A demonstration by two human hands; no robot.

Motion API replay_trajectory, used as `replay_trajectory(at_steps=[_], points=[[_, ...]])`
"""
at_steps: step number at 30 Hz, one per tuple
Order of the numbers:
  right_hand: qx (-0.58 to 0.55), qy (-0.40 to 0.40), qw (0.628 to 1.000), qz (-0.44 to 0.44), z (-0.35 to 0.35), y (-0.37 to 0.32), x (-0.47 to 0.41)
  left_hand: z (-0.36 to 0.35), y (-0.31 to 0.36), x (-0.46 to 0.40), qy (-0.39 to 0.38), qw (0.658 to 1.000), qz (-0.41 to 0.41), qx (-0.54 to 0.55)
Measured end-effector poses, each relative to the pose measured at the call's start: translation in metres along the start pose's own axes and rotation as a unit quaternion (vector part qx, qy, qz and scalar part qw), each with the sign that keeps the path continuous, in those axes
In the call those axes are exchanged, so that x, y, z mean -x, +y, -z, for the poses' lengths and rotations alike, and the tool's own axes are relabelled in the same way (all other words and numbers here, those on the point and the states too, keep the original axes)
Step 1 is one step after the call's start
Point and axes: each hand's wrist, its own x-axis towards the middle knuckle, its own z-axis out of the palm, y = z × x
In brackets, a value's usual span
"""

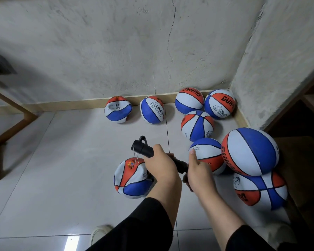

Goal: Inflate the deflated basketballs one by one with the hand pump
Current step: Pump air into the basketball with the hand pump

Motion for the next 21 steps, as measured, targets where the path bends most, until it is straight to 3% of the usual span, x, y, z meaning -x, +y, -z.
replay_trajectory(at_steps=[6,13,21], points=[[0.011,-0.005,1.0,0.009,0.001,-0.001,-0.001,0.003,-0.004,0.002,-0.019,1.0,0.018,0.001],[-0.054,0.005,0.994,-0.096,0.036,0.026,-0.008,0.004,0.01,-0.024,-0.01,1.0,-0.008,0.001],[-0.033,0.002,0.996,-0.084,0.014,0.018,-0.011,0.003,-0.001,-0.01,0.001,1.0,0.008,0.006]])
